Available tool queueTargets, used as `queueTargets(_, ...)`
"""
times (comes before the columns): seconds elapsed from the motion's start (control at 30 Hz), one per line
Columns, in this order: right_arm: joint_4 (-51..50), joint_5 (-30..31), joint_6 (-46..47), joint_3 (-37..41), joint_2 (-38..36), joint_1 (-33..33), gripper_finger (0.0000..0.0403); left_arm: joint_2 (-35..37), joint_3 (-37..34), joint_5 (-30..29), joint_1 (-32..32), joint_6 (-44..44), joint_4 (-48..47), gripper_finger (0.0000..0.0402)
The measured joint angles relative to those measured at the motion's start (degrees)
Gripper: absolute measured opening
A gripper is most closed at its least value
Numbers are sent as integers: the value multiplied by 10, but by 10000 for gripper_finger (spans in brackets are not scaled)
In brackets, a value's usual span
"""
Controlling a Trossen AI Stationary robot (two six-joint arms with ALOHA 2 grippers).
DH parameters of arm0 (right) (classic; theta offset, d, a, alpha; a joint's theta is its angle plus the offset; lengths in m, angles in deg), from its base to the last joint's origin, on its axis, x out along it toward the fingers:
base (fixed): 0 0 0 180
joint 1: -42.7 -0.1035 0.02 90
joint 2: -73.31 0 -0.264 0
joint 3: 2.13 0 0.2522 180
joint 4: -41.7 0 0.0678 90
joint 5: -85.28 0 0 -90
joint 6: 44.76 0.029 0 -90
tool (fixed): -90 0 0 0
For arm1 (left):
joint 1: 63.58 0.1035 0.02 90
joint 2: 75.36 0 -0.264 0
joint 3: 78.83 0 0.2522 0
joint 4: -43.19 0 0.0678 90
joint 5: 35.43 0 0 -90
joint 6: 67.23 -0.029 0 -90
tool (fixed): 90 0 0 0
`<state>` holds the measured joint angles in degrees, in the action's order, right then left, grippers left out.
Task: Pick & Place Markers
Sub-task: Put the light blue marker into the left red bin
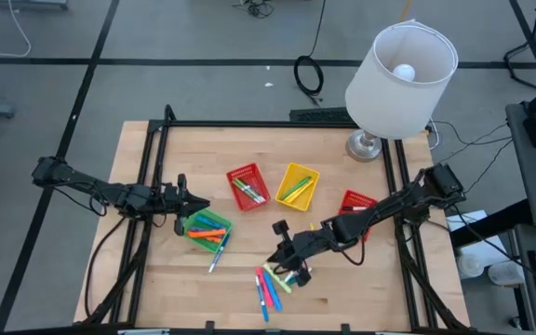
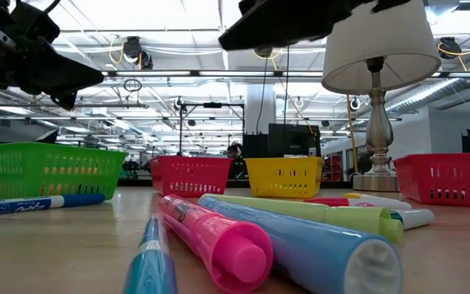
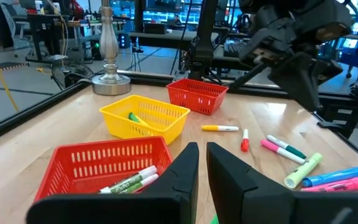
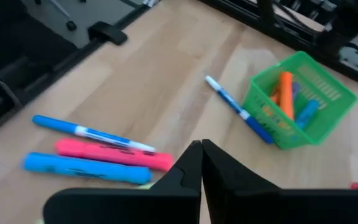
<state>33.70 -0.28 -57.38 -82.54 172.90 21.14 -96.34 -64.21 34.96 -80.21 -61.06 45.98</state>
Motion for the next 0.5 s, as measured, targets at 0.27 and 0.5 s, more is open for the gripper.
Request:
queueTargets(0.27, -25, 13, 26, -22, 9, -11, 0, 0, 0, 8, 0, 2, 0, 42)
queueTargets(0.5, -21, 32, 27, -8, 8, -1, 0, -4, 16, 70, -13, 49, -12, 42)
